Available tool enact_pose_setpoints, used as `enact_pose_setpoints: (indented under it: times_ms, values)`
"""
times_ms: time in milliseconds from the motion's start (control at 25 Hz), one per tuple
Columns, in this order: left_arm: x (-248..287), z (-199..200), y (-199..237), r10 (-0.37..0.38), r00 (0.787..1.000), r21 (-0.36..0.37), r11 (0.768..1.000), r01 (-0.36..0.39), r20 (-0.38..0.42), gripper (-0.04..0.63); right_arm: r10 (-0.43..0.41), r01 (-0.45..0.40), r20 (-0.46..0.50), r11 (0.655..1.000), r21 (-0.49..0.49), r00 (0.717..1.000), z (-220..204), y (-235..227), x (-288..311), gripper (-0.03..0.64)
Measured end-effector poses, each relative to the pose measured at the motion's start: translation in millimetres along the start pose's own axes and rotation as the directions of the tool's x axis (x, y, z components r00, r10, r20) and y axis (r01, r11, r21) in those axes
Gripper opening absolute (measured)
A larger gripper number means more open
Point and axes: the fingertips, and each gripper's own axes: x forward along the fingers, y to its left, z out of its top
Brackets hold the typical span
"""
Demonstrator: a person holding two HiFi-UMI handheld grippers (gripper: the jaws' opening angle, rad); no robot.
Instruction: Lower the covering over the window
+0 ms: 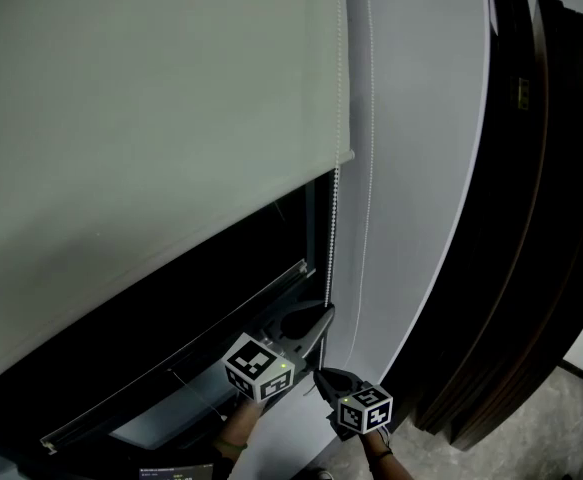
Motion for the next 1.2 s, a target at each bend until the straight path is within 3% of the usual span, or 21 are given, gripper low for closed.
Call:
enact_pose_setpoints:
  times_ms: [280,360,440,560,640,720,880,1000,1200]
  values:
    - [-5,3,1,0.025,0.998,-0.007,1.000,-0.025,0.055,0.009,0.004,-0.004,0.004,1.000,0.000,1.000,1,2,-6,0.012]
    - [-12,5,7,0.053,0.994,-0.031,0.998,-0.051,0.098,0.008,-0.006,0.006,-0.012,1.000,-0.028,1.000,0,4,-10,0.012]
    - [-18,2,12,0.097,0.990,-0.010,0.995,-0.096,0.105,0.008,-0.008,0.006,-0.028,0.999,-0.054,1.000,3,6,-15,0.012]
    - [-20,-31,14,0.113,0.993,0.036,0.993,-0.112,-0.024,0.006,-0.004,0.005,0.006,0.998,-0.070,1.000,25,5,-26,0.014]
    - [-25,-78,13,0.107,0.984,-0.012,0.994,-0.110,-0.143,0.006,-0.001,0.004,0.060,0.998,-0.061,0.998,49,4,-37,0.015]
    - [-38,-130,9,0.099,0.964,-0.095,0.988,-0.125,-0.248,0.006,0.016,-0.008,0.118,0.998,-0.065,0.993,81,5,-49,0.025]
    - [-67,-218,-17,0.052,0.897,-0.172,0.975,-0.141,-0.440,0.006,0.096,-0.068,0.203,0.987,-0.143,0.974,153,28,-64,0.088]
    - [-80,-250,-38,0.025,0.879,-0.244,0.957,-0.159,-0.476,0.006,0.155,-0.099,0.235,0.967,-0.234,0.959,203,52,-66,0.105]
    - [-77,-256,-53,0.010,0.880,-0.251,0.957,-0.147,-0.474,0.006,0.200,-0.102,0.273,0.937,-0.334,0.941,260,73,-52,0.110]
